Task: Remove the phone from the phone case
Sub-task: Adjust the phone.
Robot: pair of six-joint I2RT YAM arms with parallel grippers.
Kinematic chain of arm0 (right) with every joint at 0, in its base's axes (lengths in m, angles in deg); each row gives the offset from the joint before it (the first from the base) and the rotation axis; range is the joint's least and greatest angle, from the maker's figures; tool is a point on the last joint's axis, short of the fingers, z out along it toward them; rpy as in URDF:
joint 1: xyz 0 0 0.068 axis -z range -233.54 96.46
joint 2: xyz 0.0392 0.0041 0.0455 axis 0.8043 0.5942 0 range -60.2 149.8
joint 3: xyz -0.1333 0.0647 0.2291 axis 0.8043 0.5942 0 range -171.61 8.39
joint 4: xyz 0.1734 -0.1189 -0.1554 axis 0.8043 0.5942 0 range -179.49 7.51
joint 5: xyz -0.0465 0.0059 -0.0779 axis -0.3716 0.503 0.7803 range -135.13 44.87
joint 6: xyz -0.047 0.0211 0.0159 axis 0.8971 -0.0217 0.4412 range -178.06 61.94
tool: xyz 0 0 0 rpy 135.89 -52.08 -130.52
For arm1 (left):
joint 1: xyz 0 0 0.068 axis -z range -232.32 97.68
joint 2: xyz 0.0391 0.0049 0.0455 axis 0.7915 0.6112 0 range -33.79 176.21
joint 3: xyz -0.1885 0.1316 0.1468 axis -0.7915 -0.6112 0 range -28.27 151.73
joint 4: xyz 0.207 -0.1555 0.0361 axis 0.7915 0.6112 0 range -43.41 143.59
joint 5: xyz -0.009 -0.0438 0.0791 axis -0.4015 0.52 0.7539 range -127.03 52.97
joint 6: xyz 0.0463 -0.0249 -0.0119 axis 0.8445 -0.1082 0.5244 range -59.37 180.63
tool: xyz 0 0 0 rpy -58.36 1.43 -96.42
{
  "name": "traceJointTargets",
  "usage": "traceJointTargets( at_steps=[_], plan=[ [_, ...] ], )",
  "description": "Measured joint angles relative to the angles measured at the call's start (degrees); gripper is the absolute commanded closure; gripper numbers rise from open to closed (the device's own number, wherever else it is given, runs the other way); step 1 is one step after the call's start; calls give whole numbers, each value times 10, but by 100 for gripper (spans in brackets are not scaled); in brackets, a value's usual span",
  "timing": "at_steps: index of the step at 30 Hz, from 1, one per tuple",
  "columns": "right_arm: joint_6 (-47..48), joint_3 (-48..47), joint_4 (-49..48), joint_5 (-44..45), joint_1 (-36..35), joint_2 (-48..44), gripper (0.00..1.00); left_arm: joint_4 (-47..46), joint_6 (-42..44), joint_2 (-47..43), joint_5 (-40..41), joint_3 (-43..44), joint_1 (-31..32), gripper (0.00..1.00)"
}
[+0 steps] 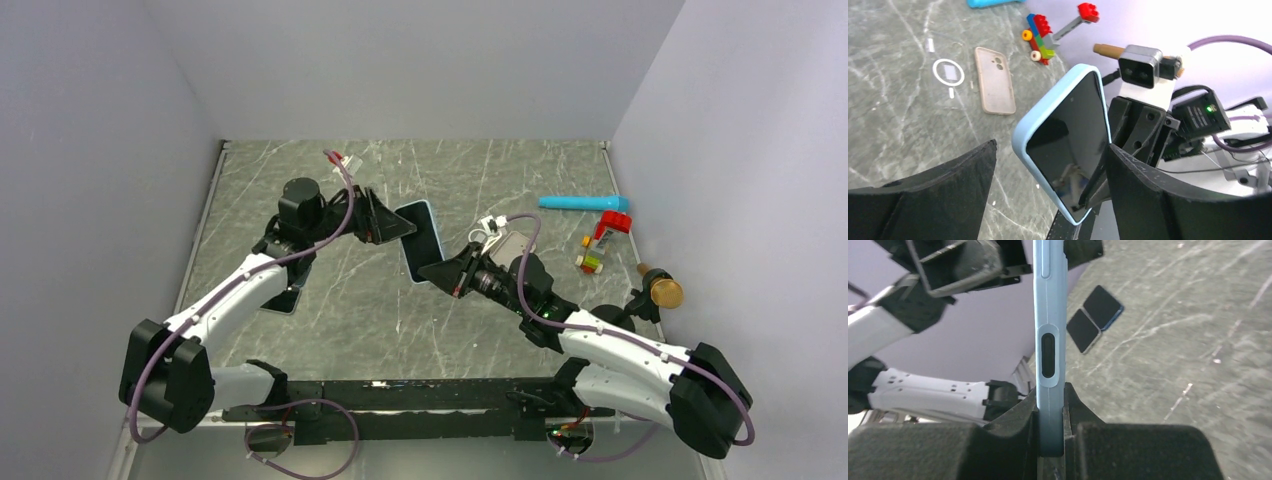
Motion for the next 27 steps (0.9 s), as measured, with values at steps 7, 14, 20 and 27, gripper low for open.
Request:
traceJointTargets(
  at_steps=[7, 14, 20, 27],
  plan=[
    [-25, 6, -83, -70, 5, 23, 100, -196, -90, 23, -88, -36, 0, 59],
    [-41, 10, -131, -127, 25, 37, 89, -350, -194, 81, -155, -36, -6, 84],
    [-17, -26, -43, -143, 30, 43, 40, -356, -198, 91, -176, -36, -3, 100],
    [80, -101, 186, -92, 29, -6, 46, -228, -101, 71, -171, -29, 1, 100]
  ],
)
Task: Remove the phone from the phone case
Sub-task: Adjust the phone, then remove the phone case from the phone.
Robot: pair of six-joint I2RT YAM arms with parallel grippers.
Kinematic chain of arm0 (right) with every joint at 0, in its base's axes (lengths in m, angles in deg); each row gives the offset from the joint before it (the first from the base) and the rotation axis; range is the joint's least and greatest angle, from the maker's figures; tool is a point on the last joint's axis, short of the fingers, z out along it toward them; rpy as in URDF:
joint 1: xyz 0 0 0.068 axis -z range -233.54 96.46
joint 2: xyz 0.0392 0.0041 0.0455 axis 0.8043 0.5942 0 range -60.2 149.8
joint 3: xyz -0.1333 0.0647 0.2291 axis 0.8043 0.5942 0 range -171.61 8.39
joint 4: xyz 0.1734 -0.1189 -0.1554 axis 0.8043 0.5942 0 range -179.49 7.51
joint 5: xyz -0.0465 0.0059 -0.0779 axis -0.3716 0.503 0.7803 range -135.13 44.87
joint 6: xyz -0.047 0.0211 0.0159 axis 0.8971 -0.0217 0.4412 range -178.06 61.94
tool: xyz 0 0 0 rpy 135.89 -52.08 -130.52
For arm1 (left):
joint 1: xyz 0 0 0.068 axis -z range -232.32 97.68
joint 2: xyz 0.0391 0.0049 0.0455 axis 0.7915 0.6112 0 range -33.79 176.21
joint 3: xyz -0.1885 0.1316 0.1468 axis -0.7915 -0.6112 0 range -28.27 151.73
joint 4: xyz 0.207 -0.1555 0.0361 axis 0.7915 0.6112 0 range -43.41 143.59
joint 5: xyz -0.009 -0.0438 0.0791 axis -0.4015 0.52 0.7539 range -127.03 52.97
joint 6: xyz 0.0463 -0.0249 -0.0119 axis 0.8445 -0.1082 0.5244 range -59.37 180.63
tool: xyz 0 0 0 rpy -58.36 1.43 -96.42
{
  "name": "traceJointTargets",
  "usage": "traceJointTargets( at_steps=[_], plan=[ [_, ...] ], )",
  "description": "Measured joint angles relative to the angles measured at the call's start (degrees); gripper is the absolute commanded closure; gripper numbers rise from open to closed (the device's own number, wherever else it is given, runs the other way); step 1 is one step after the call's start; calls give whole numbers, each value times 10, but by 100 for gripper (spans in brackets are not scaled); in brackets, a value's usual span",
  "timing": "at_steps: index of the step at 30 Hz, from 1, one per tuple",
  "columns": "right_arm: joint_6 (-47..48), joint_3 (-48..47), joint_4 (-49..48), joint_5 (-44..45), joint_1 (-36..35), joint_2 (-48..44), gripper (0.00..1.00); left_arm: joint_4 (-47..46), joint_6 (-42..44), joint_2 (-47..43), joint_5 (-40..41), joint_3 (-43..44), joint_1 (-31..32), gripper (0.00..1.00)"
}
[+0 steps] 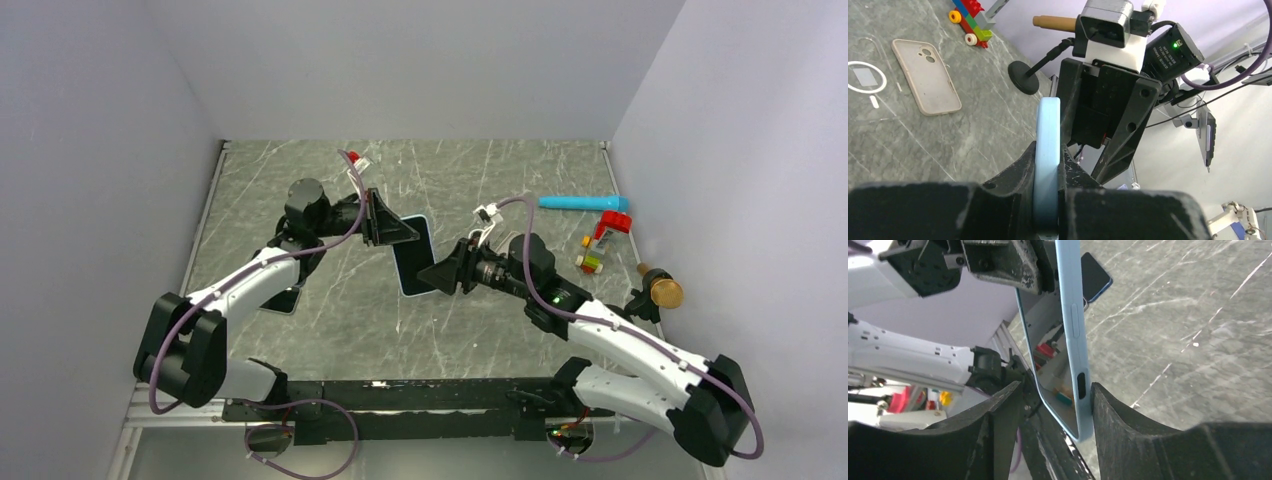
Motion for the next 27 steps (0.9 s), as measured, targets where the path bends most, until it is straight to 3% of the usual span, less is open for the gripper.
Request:
traceJointTargets(
  at_steps=[6, 9, 16, 18, 19, 27],
  plan=[
    [68, -2, 57, -30, 2, -42, 60, -23, -13, -2, -30, 0, 3, 100],
    [91, -2, 72, -64, 2, -40, 71, -101, -57, 15, -52, 0, 3, 100],
    [97, -2, 78, -125, 7, -21, 81, -285, -204, 92, -97, 0, 1, 100],
    [92, -2, 73, -138, 8, -20, 97, -316, -227, 96, -105, 0, 0, 100],
    [92, -2, 69, -144, 9, -20, 100, -325, -232, 96, -107, 0, 0, 100],
    [107, -2, 43, -209, 12, -11, 100, -361, -289, 101, -126, 0, -1, 100]
  ],
)
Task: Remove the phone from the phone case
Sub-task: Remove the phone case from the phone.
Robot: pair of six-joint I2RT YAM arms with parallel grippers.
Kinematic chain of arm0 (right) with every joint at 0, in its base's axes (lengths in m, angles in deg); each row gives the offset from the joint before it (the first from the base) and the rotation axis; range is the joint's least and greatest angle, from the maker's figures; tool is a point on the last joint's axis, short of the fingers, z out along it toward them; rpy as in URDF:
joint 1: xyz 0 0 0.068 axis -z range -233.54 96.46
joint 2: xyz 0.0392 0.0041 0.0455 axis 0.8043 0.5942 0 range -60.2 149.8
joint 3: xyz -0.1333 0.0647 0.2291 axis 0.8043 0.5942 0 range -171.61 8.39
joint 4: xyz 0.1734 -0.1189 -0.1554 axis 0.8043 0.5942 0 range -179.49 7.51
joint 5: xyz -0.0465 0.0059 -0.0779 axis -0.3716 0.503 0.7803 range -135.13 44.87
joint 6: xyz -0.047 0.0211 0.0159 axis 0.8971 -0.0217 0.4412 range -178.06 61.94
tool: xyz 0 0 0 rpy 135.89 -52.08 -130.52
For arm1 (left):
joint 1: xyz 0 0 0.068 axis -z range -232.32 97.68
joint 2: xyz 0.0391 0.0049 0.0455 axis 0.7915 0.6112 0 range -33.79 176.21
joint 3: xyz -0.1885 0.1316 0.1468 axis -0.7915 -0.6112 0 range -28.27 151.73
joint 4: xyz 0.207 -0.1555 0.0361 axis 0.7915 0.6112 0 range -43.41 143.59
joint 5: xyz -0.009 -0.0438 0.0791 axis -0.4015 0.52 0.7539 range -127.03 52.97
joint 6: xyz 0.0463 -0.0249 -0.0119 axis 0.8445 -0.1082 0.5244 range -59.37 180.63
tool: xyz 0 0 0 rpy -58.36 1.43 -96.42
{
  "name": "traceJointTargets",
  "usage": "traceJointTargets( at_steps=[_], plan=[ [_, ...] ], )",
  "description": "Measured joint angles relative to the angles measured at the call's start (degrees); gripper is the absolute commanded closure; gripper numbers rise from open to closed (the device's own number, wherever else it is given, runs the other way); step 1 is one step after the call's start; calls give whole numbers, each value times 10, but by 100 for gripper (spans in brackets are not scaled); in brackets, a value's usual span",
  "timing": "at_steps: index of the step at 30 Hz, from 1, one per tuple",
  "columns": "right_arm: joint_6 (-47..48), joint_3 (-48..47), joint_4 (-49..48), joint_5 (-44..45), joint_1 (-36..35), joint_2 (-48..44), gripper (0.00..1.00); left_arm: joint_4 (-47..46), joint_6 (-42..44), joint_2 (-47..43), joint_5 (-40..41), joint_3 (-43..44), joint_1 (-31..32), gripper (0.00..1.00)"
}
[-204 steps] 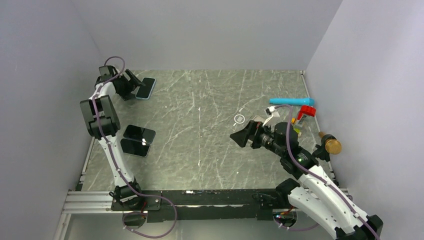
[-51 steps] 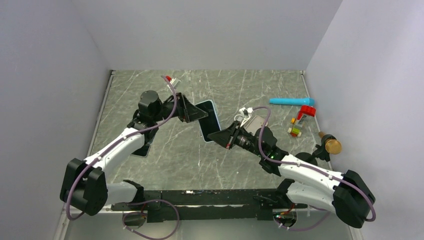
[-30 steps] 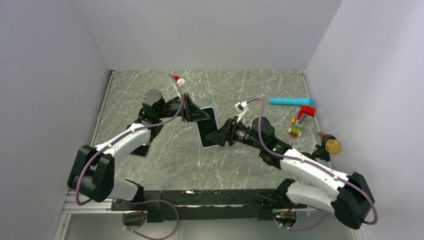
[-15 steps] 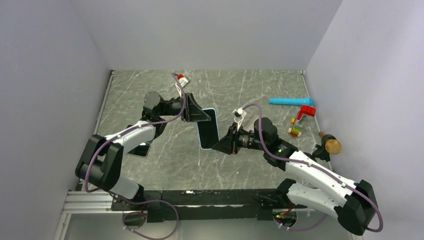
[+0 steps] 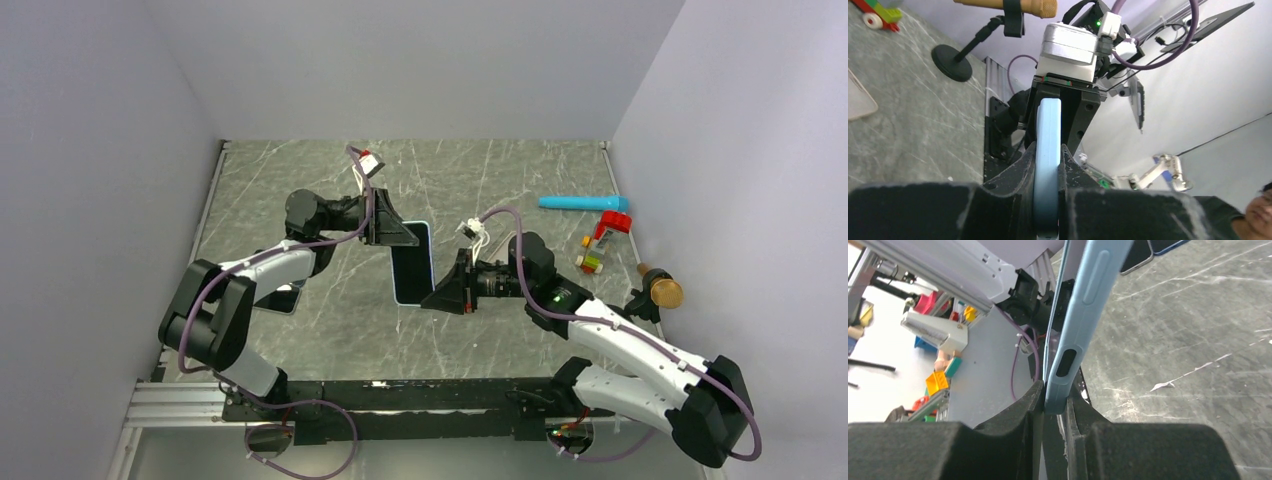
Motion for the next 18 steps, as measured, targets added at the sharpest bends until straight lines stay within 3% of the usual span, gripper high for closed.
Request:
traceJointTargets(
  at_steps=[7, 11, 18],
  plan=[
    [68, -53, 52, -78, -2, 40, 100, -55, -116, 9, 0, -26, -4, 100],
    [130, -116, 123, -105, -14, 69, 100, -24, -119, -34, 5, -33, -10, 100],
    [194, -167, 147, -150, -25, 88, 100, -26, -151, -72, 40, -35, -1, 100]
  ],
)
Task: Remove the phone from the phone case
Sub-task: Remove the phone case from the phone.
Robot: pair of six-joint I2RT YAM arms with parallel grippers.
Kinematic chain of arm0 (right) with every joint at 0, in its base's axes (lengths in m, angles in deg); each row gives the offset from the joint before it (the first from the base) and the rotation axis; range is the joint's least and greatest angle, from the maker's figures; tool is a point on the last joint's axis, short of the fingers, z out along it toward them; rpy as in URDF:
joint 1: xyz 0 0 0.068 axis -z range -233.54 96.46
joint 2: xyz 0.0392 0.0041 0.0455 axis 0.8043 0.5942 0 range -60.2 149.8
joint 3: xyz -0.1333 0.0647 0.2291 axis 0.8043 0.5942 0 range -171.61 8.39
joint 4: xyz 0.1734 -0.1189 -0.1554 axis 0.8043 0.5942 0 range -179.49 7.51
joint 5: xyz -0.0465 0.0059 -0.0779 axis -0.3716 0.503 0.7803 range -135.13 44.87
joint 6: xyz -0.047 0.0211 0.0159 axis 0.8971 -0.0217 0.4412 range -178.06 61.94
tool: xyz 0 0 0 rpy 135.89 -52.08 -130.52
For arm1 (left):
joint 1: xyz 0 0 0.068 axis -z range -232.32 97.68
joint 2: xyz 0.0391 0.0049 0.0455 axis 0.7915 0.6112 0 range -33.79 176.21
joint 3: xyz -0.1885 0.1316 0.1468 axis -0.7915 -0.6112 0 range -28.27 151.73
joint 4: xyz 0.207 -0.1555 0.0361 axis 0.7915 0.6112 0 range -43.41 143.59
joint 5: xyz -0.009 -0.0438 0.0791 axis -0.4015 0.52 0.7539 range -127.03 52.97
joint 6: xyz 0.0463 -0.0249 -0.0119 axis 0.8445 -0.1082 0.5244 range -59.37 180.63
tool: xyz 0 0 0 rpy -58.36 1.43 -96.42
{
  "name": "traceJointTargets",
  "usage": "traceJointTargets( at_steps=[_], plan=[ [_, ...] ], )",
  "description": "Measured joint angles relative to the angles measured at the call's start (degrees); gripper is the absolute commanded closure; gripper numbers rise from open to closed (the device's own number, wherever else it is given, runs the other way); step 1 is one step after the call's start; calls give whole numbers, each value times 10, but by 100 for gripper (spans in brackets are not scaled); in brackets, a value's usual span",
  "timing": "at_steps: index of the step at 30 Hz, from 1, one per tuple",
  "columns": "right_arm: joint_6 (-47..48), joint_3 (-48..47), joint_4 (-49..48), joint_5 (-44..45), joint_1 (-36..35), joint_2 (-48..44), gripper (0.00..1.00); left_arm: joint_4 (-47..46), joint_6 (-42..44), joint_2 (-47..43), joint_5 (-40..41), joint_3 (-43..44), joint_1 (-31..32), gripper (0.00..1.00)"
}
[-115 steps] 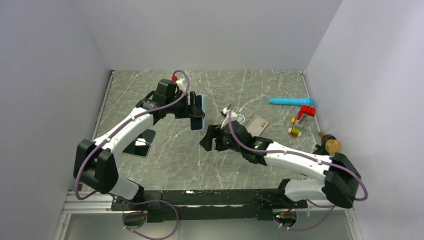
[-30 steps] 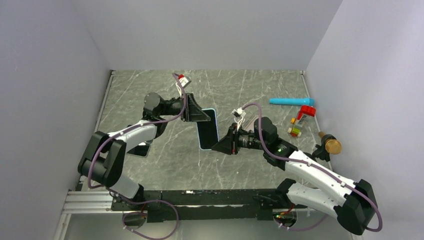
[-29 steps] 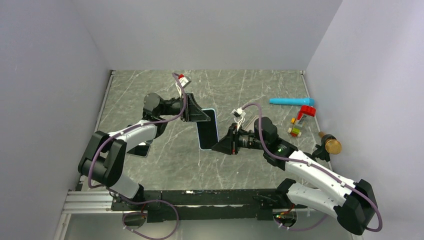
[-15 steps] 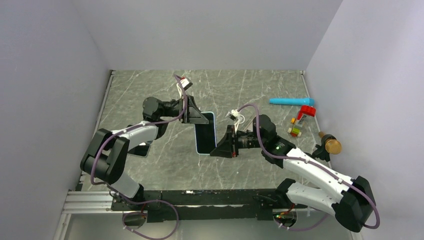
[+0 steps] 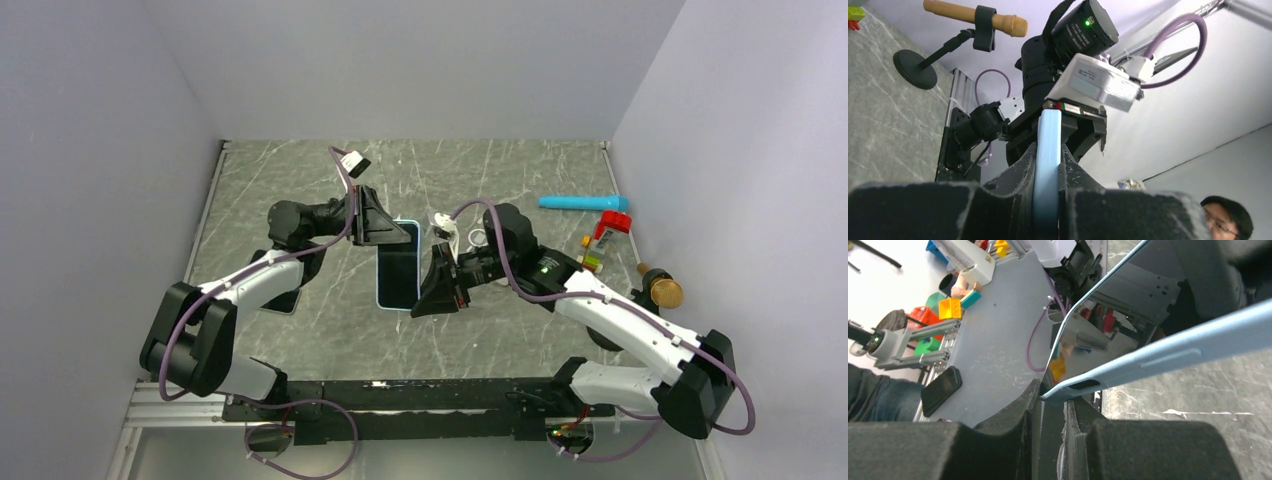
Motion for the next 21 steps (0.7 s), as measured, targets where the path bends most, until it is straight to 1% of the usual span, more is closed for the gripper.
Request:
traceJointTargets(
  at_steps=[4, 8, 10, 14, 16, 18, 21],
  plan=[
    [38, -33, 33, -16, -6, 30, 100, -4, -21, 1, 31, -10, 6, 100],
    [85, -62, 67, -25, -12, 37, 100, -19, -61, 3, 71, -16, 23, 100],
    [111, -81, 90, -21, -16, 40, 100, -12, -81, -1, 99, -20, 31, 100],
    [134, -88, 96, 2, -19, 40, 100, 12, -83, -18, 129, -30, 34, 100],
    [136, -87, 94, 27, -22, 35, 100, 22, -78, -24, 145, -33, 34, 100],
    [129, -74, 78, 70, -25, 19, 100, 25, -73, -25, 163, -33, 34, 100],
    [110, -24, 36, 193, -39, -26, 100, 24, -66, -25, 201, -39, 34, 100]
  ],
)
